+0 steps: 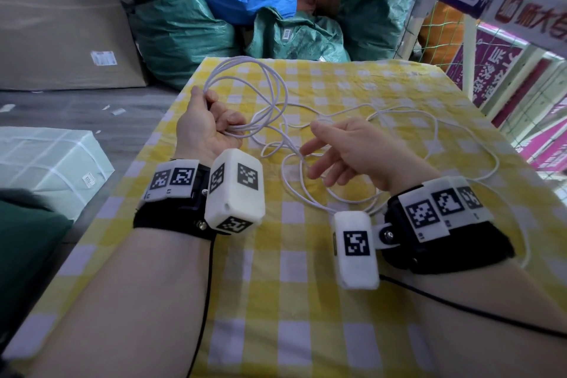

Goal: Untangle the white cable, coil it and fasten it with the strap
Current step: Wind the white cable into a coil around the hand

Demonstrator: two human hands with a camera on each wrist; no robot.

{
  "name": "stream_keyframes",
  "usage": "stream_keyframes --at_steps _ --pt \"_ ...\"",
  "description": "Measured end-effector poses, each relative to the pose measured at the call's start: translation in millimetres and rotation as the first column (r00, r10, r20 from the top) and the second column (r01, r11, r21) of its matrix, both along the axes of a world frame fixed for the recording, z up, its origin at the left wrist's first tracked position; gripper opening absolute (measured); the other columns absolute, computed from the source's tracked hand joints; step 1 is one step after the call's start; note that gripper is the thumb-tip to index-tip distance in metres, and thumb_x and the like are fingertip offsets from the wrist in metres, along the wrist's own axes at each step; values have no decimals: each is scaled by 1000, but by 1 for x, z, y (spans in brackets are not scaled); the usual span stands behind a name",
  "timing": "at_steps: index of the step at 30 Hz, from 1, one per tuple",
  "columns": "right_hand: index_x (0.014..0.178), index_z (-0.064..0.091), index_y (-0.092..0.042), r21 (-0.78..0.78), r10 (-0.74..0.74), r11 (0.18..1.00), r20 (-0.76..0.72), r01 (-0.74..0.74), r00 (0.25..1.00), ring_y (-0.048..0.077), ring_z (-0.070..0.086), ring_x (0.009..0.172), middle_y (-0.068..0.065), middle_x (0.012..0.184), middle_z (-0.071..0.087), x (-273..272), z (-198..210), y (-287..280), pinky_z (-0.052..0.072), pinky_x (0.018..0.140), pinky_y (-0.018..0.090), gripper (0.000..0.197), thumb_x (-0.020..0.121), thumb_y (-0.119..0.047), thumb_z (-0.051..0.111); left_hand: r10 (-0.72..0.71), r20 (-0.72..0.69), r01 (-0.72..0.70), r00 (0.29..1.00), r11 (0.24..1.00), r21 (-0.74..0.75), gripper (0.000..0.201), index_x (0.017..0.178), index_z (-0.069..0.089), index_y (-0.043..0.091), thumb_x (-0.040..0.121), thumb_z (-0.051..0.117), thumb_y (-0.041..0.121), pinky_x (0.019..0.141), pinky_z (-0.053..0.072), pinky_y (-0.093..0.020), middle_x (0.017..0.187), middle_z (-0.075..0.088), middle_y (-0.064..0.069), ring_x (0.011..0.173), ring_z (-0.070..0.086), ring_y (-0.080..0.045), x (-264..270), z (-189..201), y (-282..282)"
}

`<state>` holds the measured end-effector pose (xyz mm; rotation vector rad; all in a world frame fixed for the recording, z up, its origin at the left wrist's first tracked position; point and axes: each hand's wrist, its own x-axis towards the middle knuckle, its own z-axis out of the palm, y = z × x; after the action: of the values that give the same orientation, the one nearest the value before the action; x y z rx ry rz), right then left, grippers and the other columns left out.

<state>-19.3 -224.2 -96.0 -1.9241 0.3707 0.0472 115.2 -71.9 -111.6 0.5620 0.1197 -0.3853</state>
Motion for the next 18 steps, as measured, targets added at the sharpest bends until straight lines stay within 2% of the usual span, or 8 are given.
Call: stream_keyframes --at_steps 6,14,18 --pt "102 65 -11 81 7 997 12 -8 1000 17 64 50 13 74 73 1 -1 0 50 44 21 35 99 -38 43 20 -5 -20 1000 1000 -5 48 61 41 13 101 33 39 35 28 -14 37 21 6 29 19 -9 1 0 1" --pt "89 67 -9 78 -33 997 60 28 998 19 68 57 11 77 72 4 -6 -3 54 49 22 29 97 -31 50 18 -15 -17 1000 1000 20 47 61 41 13 101 35 38 35 28 -14 36 22 6 28 19 -9 4 -1 2" --pt "94 67 -10 77 -67 995 78 61 995 19 68 58 12 82 72 6 -8 -5 55 50 23 26 96 -29 51 -4 -12 5 1000 1000 13 47 61 41 14 101 35 39 35 28 -14 36 22 6 28 19 -9 4 -2 2"
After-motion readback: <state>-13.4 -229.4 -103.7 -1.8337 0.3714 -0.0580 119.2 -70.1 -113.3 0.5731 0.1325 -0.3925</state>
